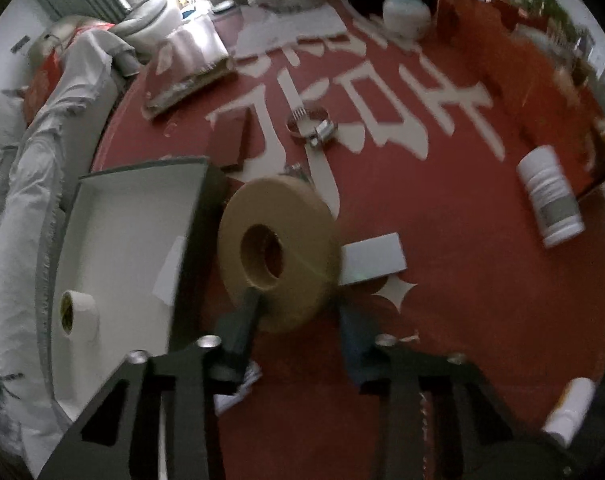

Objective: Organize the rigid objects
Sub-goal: 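Grasp the large tan tape roll with the left tool while the right tool holds the bottle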

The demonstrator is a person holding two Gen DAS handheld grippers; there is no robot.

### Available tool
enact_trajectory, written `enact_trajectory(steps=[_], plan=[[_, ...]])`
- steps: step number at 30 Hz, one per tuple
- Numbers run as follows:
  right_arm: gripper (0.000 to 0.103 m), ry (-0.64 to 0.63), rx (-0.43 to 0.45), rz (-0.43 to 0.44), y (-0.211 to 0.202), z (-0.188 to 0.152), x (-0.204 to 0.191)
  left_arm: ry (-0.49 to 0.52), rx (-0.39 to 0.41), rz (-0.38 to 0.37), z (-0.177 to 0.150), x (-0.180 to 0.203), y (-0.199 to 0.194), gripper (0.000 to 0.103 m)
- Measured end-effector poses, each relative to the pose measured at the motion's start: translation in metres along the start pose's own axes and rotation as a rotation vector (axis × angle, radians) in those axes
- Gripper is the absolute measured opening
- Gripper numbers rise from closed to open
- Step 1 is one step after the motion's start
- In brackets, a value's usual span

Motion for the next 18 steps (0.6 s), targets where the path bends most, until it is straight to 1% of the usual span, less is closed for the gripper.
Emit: enact_trajectory(steps=[2, 3, 5, 7, 8, 9, 10, 11, 12, 13, 15, 18], plan=[[0.068, 0.02, -0.01, 0.017, 0.003, -0.001, 0.004, 0.002, 0.03, -0.025, -0.004, -0.004, -0.016, 0.023], [0.068, 0.029, -0.017, 0.027, 0.005, -0.002, 0.006, 0.011, 0.035, -0.031, -0.008, -0.003, -0.022, 0.022], [0.068, 0.04, -0.016, 0.046, 0.005, -0.001, 0.007, 0.016, 0.042, -0.022, -0.012, -0.003, -0.025, 0.022], [0.068, 0.04, -0.01, 0.062, 0.003, -0.003, 0.006, -0.012, 0.05, -0.041, -0.013, -0.006, -0.025, 0.024], [0.068, 0.041, -0.004, 0.069, 0.002, -0.004, 0.007, -0.017, 0.055, -0.045, -0.013, -0.007, -0.026, 0.028], [0.068, 0.045, -0.002, 0.075, 0.001, -0.004, 0.007, -0.013, 0.059, -0.034, -0.012, -0.007, -0.025, 0.048], [0.068, 0.053, -0.002, 0.082, 0.001, -0.005, 0.008, -0.004, 0.068, -0.015, -0.01, -0.007, -0.024, 0.073], [0.068, 0.061, -0.002, 0.087, 0.001, -0.004, 0.01, 0.015, 0.096, 0.019, -0.008, -0.006, -0.026, 0.081], [0.068, 0.072, -0.002, 0.096, 0.001, -0.004, 0.012, 0.026, 0.116, 0.042, -0.008, -0.006, -0.027, 0.082], [0.068, 0.083, -0.002, 0.105, 0.002, -0.004, 0.014, 0.041, 0.111, 0.053, -0.006, -0.006, -0.022, 0.082], [0.068, 0.095, -0.002, 0.119, 0.002, -0.003, 0.016, 0.043, 0.087, 0.038, -0.006, -0.007, -0.017, 0.082], [0.068, 0.101, 0.0, 0.133, 0.002, -0.003, 0.017, 0.034, 0.072, 0.027, -0.007, -0.008, -0.013, 0.082]])
Point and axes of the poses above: each gripper's, at about its wrist camera, not at the fingertips, and y roughly the way its jaws point, x to its right, z to its top, the point moved 3 cm from there along y, roughly the way its jaws point, and after that the axes turned 8 degrees about -z, right-handed, at the moved point
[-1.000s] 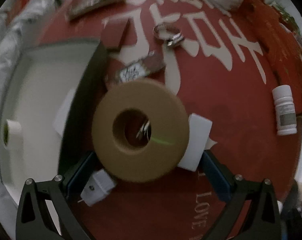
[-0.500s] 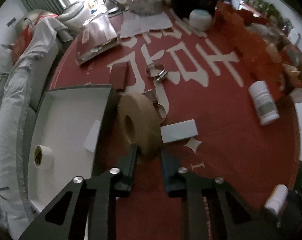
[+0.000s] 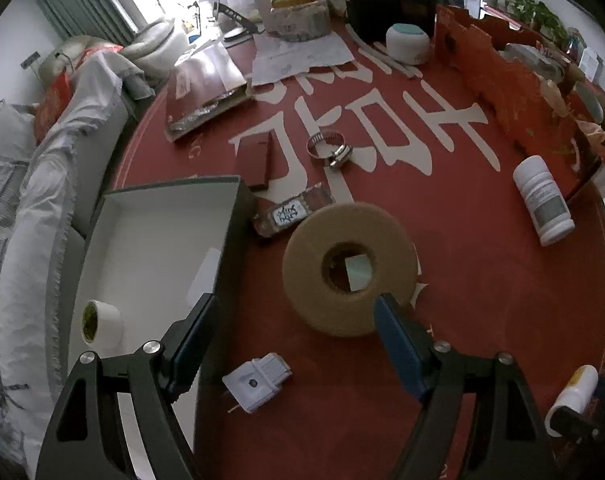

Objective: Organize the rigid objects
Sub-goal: 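Grasp the large tan tape roll with the left tool while the right tool holds the bottle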

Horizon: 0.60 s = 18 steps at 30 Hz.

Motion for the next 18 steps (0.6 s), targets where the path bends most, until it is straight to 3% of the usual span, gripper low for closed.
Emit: enact_trajectory(steps=[13, 16, 17, 18], plan=[[0.068, 0.008, 0.001, 0.022, 0.0, 0.0, 0.005, 0.139, -0.025, -0.015, 0.0, 0.054, 0.019, 0.082], [0.068, 0.006, 0.0, 0.021, -0.001, 0.0, 0.005, 0.153, -0.081, 0.004, 0.001, 0.061, 0.035, 0.081], [0.068, 0.005, 0.0, 0.021, -0.001, 0.0, 0.005, 0.134, -0.057, -0.007, 0.003, 0.06, 0.033, 0.074], [0.068, 0.004, 0.0, 0.021, -0.001, 0.0, 0.005, 0.119, -0.072, -0.031, 0.004, 0.059, 0.034, 0.053]])
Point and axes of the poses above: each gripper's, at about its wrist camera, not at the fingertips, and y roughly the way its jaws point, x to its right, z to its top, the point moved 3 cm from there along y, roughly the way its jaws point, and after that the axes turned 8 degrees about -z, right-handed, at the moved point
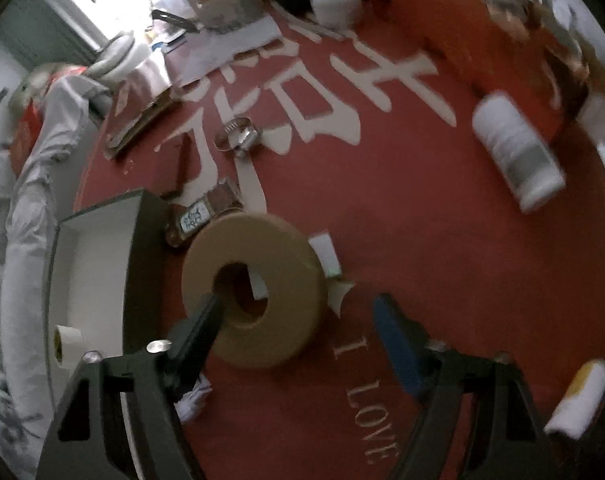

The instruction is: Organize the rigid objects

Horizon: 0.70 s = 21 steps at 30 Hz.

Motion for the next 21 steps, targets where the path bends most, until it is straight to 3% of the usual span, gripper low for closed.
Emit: enact_trajectory(steps=[1, 3, 12, 21], plan=[[0.068, -0.001, 0.001, -0.002, 0.0, 0.0, 0.0, -0.01, -0.007, -0.029, 0.001, -0.001, -0.001, 0.033], [0.067, -0.001, 0.003, -0.009, 0.0, 0.0, -0.002, -0.015, -0.033, -0.01, -0.002, -0.005, -0.002, 0.032], [0.067, -0.018, 0.008, -0.038, 0.0, -0.002, -0.007, -0.068, 0.098, -0.12, -0.033, -0.014, -0.075, 0.032], [0.067, 0.006, 0.034, -0.08, -0.007, -0.003, -0.006, -0.15, 0.096, -0.083, -0.103, -0.01, -0.105, 0.032]])
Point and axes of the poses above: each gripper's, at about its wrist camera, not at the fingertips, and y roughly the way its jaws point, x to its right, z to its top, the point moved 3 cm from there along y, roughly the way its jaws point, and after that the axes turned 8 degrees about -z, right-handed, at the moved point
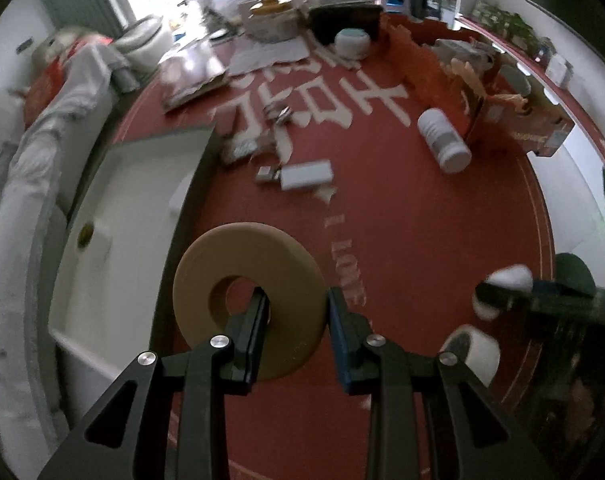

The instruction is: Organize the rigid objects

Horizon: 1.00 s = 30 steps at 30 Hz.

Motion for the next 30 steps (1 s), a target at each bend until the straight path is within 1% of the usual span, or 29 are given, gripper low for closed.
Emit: enact_trajectory(steps=[4, 8, 14, 22, 26, 30], plan=[[0.067, -0.036, 0.062, -0.027, -0.02, -0.006, -0.012, -0.041, -0.011, -0.009, -0.02, -0.009, -0.003, 0.032], [0.067, -0.087, 0.095, -0.037, -0.034, -0.015, -0.031, -0.076, 0.026, -0.02, -0.024, -0.019, -0.011, 0.032], [0.067, -0.17, 0.098, -0.061, -0.036, -0.026, -0.058, -0.097, 0.071, -0.037, -0.035, -0.028, -0.023, 0.032], [0.067, -0.317, 0.132, -0.098, -0.039, -0.04, -0.096, -0.148, 0.094, -0.045, -0.045, -0.043, -0.031, 0.032], [0.067, -0.364, 0.132, -0.113, -0.037, -0.044, -0.106, -0.159, 0.099, -0.046, -0.047, -0.046, -0.033, 0.032], [0.067, -0.365, 0.118, -0.117, -0.034, -0.046, -0.106, -0.159, 0.101, -0.049, -0.048, -0.047, -0.034, 0.032]])
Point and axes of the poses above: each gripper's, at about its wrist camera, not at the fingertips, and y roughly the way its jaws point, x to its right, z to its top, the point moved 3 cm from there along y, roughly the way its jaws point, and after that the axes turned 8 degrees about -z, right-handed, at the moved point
